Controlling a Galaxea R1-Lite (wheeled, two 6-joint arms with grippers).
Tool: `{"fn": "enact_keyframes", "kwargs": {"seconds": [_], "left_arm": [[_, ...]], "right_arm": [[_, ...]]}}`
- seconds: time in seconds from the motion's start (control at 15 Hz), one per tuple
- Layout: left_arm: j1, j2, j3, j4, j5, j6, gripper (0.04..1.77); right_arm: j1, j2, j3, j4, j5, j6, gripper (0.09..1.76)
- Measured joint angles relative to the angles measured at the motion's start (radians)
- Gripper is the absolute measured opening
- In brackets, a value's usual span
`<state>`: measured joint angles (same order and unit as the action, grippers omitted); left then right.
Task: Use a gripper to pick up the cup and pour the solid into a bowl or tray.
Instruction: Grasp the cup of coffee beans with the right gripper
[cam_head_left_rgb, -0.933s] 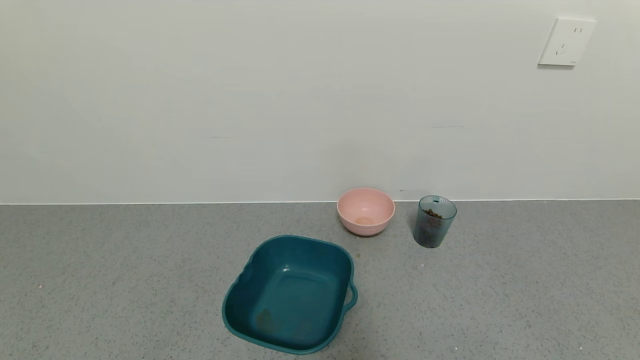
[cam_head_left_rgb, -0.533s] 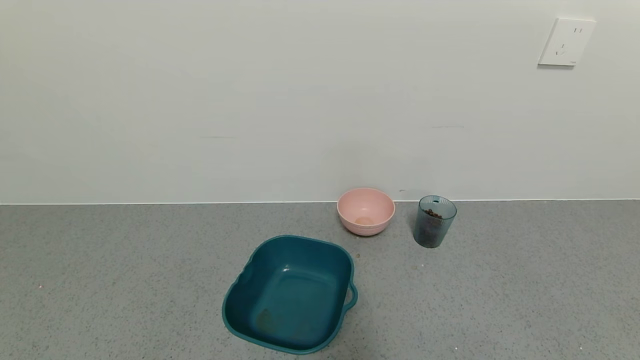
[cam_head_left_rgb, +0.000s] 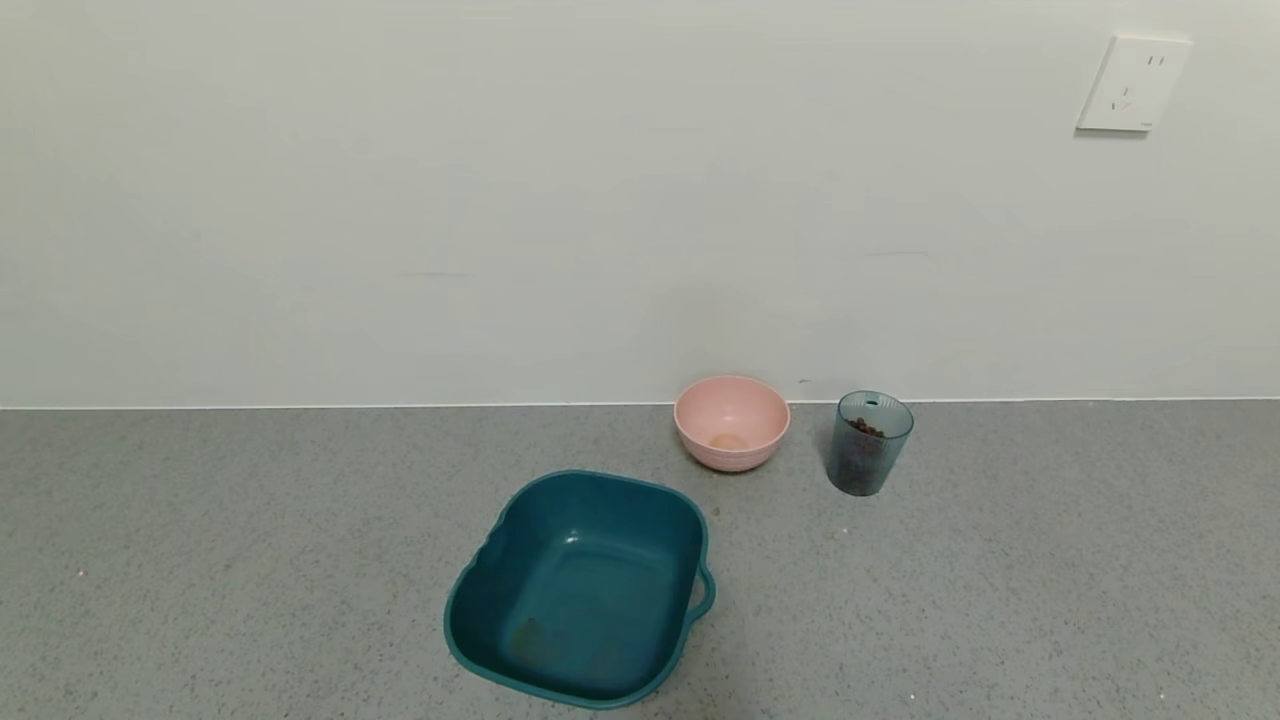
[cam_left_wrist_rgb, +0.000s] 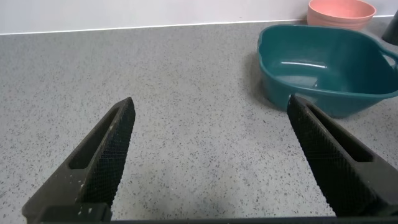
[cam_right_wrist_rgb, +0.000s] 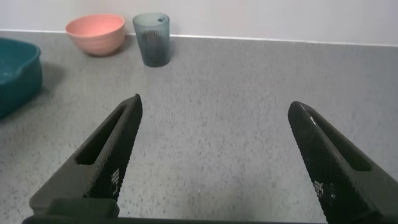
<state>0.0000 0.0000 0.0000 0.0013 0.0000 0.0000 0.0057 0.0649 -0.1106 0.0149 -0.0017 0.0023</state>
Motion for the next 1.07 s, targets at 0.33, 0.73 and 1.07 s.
{"fn": "enact_keyframes", "kwargs": {"seconds": [0.33,0.73,1.07], "left_arm": [[0.000,0.000,0.000,0.000,0.000,0.000,1.76],[0.000,0.000,0.000,0.000,0.000,0.000,1.76],[0.000,0.000,0.000,0.000,0.000,0.000,1.76]], "right_arm": [[0.003,0.237,-0.192,-0.012,0.000,-0.039,1.71],[0.019,0.607,-0.343,-0.106,0.007,-0.049,1.71],[0.051,0.955,-0.244,-0.414,0.011,-0.046,1.71]]}}
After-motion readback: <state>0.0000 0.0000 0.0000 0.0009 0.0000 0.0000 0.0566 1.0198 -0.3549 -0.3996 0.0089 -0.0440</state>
